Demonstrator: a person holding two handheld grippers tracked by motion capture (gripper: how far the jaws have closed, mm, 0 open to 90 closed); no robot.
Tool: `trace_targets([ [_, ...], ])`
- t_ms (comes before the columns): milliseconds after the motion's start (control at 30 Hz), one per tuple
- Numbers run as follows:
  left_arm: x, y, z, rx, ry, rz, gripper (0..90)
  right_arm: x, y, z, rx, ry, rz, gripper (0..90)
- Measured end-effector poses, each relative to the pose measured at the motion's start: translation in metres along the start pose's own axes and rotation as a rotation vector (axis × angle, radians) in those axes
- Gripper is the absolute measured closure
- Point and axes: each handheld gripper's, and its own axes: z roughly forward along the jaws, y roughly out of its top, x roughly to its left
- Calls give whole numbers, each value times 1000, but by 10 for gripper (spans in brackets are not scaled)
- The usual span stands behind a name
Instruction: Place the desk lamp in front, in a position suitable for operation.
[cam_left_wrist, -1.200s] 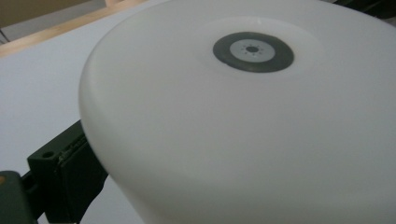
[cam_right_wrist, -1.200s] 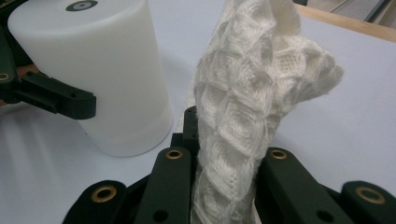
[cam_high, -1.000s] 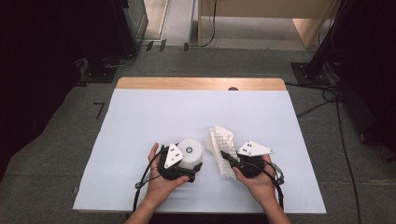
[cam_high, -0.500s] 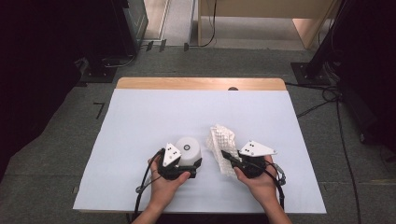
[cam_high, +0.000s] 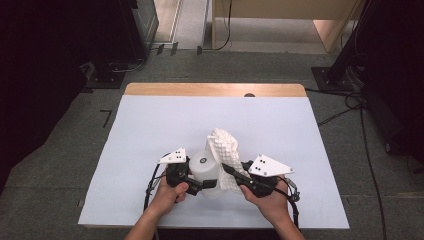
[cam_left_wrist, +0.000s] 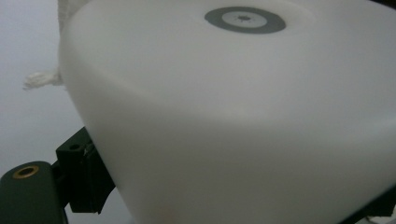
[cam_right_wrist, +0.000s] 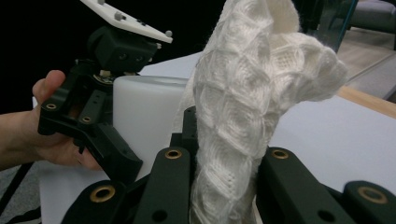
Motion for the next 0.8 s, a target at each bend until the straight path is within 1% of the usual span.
trace_targets([
  [33,1,1,-1,-12,-2,-10,78,1,0,1,4,-2,-8,787],
  [67,1,1,-3,-24,7,-17,79,1,-1,2,14,-4,-8,788],
  [100,1,2,-5,-35,33,-19,79,1,-3,3,25,2,-8,790],
  [133,2,3,-7,-45,48,-22,79,1,-6,5,42,7,-11,791],
  [167,4,3,-10,-56,46,-34,79,2,-9,7,66,10,-22,792],
  [233,8,4,-15,-77,38,-57,79,2,-15,14,137,37,-26,793],
  [300,10,3,-17,-76,28,-66,79,1,-19,18,175,38,-31,793],
  [367,9,2,-14,-54,23,-51,80,1,-19,19,171,35,-25,793],
  [400,7,1,-12,-45,19,-47,80,1,-17,18,156,25,-29,794],
  [467,5,0,-5,-21,18,-36,80,0,-12,14,117,12,-22,794],
  [533,2,-2,1,4,17,-25,80,0,-7,9,66,-1,-9,793],
  [567,1,-2,3,12,19,-21,80,0,-4,7,46,-9,-4,792],
  [600,0,-2,4,10,24,-21,80,0,-3,5,36,-12,-5,792],
  [667,3,-1,2,-9,29,-41,80,-1,-5,6,47,-3,-4,792],
  [700,5,0,-1,-21,42,-52,80,-1,-7,7,64,5,2,792],
  [733,7,1,-4,-31,58,-61,80,-2,-11,11,92,18,2,791],
  [767,8,1,-7,-44,74,-70,80,-2,-14,14,132,29,-6,791],
  [800,10,1,-10,-51,80,-73,80,-1,-18,18,172,28,-11,791],
])
